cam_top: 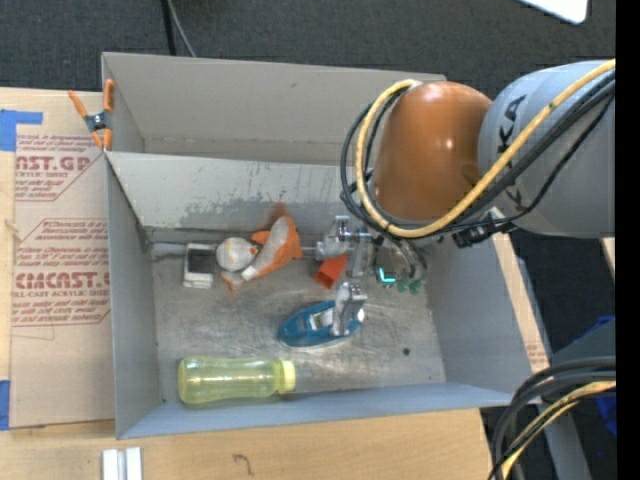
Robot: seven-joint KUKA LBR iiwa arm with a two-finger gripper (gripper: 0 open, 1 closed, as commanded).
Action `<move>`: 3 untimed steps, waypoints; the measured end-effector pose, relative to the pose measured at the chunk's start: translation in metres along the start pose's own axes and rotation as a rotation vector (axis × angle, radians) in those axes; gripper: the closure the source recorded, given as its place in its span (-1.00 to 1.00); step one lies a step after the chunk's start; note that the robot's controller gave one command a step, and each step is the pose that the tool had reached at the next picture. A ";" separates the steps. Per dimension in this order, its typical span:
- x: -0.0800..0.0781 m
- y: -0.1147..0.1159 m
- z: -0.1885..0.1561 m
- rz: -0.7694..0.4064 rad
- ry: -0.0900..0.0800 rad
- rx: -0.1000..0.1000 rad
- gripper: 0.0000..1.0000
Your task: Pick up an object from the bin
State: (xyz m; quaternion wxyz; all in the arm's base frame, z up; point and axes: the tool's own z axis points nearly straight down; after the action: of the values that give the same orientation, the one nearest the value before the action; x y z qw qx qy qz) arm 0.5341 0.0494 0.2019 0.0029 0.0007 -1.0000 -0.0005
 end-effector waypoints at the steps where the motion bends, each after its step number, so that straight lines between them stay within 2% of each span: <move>1: -0.002 0.000 -0.003 0.001 -0.007 0.000 -1.00; 2: 0.028 -0.009 0.106 -0.106 -0.031 -0.008 1.00; 3: 0.028 -0.009 0.106 -0.106 -0.031 -0.008 1.00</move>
Offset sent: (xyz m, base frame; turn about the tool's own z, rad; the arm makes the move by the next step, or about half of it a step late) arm -0.0347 -0.0156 -0.1116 -0.1013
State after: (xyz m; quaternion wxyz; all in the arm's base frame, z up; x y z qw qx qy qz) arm 0.5060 0.0404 0.0960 -0.0128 0.0539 -0.9985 -0.0048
